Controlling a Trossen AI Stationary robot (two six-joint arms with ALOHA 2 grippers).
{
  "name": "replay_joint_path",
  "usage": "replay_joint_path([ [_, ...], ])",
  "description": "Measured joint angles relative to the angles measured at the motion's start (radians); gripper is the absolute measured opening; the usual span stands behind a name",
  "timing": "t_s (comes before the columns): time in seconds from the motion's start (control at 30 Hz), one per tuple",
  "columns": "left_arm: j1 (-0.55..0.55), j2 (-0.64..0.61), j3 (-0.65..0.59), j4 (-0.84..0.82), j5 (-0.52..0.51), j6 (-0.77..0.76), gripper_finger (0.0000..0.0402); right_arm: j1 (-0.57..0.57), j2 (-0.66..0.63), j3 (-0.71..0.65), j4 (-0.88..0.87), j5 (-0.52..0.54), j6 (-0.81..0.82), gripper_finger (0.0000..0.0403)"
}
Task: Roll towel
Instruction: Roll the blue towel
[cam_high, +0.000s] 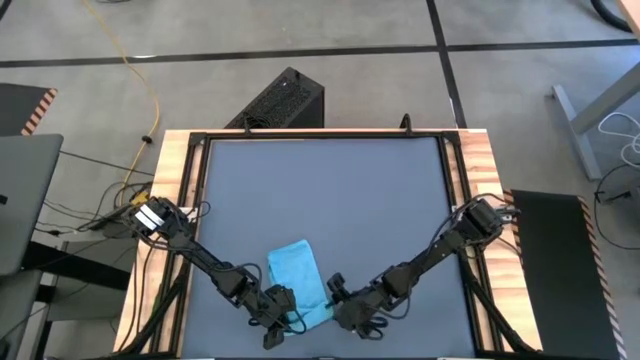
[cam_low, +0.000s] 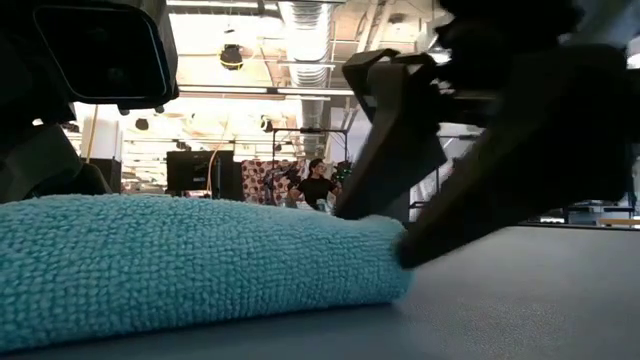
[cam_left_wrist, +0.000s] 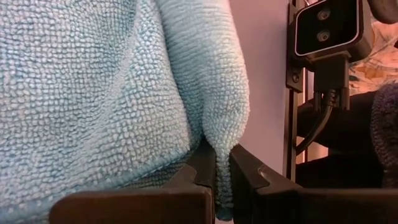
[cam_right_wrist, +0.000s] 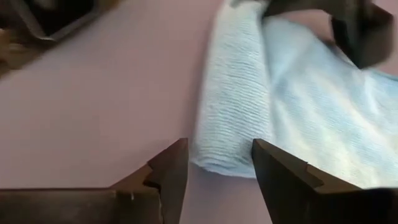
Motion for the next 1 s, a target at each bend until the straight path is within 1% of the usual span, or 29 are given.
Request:
replay_joint_path([
  [0.2,0.000,0.000,0.000,0.001,0.001,0.000,0.0002,-0.027,0.000,0.000,-0.001,-0.005,0.000,0.0193],
  [0.33,0.000,0.000,0.000,0.000,0.005,0.000,0.0002,-0.033,0.012,0.001,0.005,-0.069,0.004,0.0183],
  [0.43,0.000,0.000,0.000,0.001,0.007,-0.003,0.0004,-0.031,0.042,0.001,0.015,-0.085,0.031,0.0173],
  [0.57,0.000,0.000,0.000,0.005,0.015,-0.030,0.0019,-0.023,0.079,0.005,0.041,-0.093,0.090,0.0162],
  [0.67,0.000,0.000,0.000,0.005,0.025,-0.033,0.0039,-0.023,0.091,0.004,0.060,-0.094,0.147,0.0151],
  [0.77,0.000,0.000,0.000,0.005,0.043,-0.044,0.0063,-0.025,0.091,0.004,0.061,-0.102,0.191,0.0126],
  [0.83,0.001,0.000,0.000,0.007,0.061,-0.054,0.0078,-0.026,0.087,0.003,0.059,-0.127,0.209,0.0104],
  [0.9,0.001,-0.001,0.001,0.008,0.089,-0.070,0.0089,-0.038,0.085,0.004,0.063,-0.171,0.234,0.0079],
  [1.0,0.001,-0.005,0.001,0.010,0.108,-0.076,0.0098,-0.063,0.079,0.003,0.061,-0.265,0.275,0.0043],
])
